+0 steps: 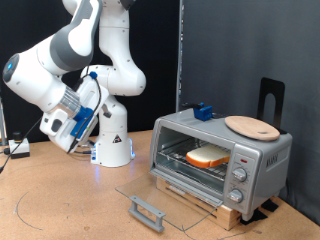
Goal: Make a piece of toast with the oven
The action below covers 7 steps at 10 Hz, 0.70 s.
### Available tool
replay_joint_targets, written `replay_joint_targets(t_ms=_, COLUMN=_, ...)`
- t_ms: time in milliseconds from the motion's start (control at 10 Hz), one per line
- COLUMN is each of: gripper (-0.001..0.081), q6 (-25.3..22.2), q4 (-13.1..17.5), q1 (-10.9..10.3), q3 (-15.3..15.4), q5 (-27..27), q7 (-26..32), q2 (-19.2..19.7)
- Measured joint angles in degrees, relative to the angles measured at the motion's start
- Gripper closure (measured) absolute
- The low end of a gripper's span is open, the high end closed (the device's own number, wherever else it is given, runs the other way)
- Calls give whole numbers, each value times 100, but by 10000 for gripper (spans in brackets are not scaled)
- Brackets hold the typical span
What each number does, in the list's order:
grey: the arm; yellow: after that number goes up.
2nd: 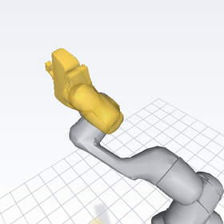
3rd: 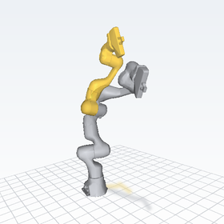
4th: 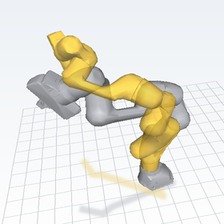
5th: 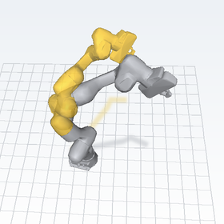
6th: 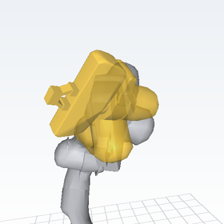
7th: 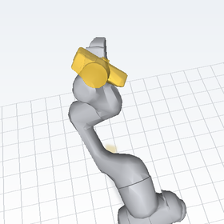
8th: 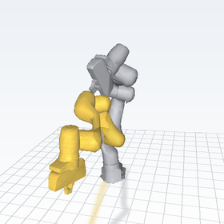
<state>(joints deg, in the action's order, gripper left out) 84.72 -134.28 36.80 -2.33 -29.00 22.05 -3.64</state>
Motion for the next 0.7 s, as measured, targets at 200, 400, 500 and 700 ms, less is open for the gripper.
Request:
replay_joint_targets(t_ms=200, gripper=-1, q6=-198, q4=194, q1=18, q3=-30, q5=1, q7=-298, q2=423)
replay_joint_targets(t_ms=400, gripper=-1, q6=254, q4=207, q1=18, q3=-26, q5=6, q7=-399, q2=861)
replay_joint_targets(t_ms=500, gripper=-1, q6=546, q4=204, q1=17, q3=-19, q5=-40, q7=-399, q2=1067)
replay_joint_targets(t_ms=700, gripper=-1, q6=1058, q4=196, q1=17, q3=-6, q5=-442, q7=-547, q2=1411)
